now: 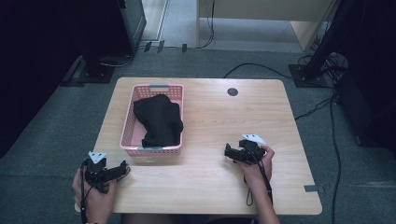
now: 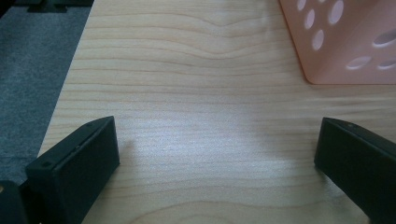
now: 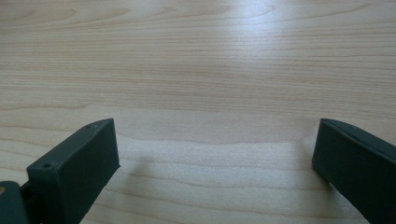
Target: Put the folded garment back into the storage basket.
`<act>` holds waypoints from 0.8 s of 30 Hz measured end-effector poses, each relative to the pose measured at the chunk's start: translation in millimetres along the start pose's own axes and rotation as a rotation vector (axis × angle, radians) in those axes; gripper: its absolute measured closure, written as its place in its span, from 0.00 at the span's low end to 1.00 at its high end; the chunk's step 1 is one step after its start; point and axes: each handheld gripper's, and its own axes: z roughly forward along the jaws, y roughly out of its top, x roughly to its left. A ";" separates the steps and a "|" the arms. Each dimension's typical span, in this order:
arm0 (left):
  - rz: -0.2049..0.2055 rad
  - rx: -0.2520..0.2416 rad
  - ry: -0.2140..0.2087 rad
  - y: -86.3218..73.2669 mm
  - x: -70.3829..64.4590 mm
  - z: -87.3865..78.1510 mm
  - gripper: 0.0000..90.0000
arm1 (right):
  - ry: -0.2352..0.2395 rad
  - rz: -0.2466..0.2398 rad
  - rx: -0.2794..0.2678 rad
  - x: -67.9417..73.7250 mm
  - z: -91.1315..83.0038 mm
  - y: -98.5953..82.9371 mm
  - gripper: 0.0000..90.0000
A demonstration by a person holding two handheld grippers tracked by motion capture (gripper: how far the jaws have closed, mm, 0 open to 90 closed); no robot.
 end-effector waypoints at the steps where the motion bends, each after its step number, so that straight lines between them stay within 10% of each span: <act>1: 0.000 0.000 0.000 0.0 0.0 0.0 0.00 | -0.001 0.001 0.000 -1.1 -0.4 -0.2 0.00; 24: -0.001 0.000 0.000 0.0 0.0 0.0 0.00 | -0.023 0.026 -0.006 -21.4 -8.2 -4.3 0.00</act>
